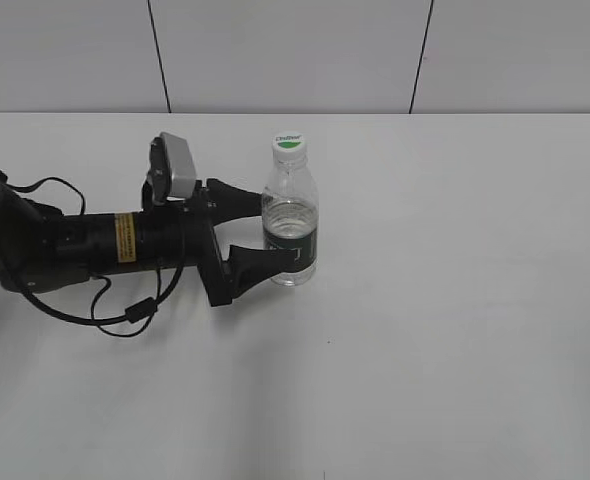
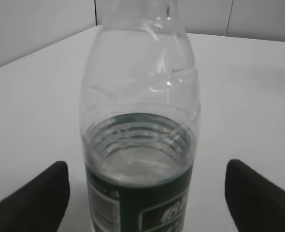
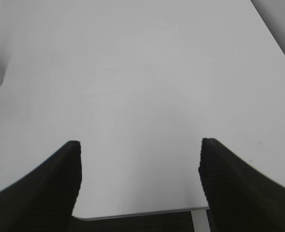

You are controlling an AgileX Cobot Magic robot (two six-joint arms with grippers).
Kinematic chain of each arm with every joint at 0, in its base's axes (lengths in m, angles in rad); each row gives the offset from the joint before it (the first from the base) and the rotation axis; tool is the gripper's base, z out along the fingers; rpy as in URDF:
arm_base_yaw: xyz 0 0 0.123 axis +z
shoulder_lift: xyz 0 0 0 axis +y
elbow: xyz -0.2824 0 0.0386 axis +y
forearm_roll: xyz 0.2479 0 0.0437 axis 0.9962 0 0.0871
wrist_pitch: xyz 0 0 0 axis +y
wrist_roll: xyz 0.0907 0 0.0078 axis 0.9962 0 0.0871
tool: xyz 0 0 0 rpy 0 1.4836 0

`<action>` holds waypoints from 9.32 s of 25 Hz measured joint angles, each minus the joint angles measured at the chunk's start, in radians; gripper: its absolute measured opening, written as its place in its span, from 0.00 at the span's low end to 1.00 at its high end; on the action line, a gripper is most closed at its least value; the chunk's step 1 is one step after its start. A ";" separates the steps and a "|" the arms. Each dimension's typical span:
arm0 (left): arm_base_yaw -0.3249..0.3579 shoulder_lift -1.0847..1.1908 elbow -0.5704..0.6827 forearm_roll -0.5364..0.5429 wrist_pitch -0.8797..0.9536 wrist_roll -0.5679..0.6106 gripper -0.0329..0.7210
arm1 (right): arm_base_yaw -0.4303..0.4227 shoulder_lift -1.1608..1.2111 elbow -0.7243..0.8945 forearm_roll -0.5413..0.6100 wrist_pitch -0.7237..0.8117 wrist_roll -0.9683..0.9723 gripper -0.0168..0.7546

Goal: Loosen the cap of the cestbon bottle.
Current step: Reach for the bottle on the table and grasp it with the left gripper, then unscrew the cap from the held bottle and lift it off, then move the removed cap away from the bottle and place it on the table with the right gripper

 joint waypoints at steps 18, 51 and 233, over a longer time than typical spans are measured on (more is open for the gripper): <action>-0.089 0.055 -0.110 -0.072 0.094 -0.012 0.82 | 0.000 0.000 0.000 0.000 0.000 0.000 0.78; -0.091 0.061 -0.110 0.058 0.056 -0.043 0.55 | 0.000 0.532 -0.169 0.000 -0.172 0.001 0.78; -0.181 0.057 -0.116 0.120 0.073 -0.146 0.55 | 0.309 1.886 -0.611 -0.016 -0.423 0.203 0.41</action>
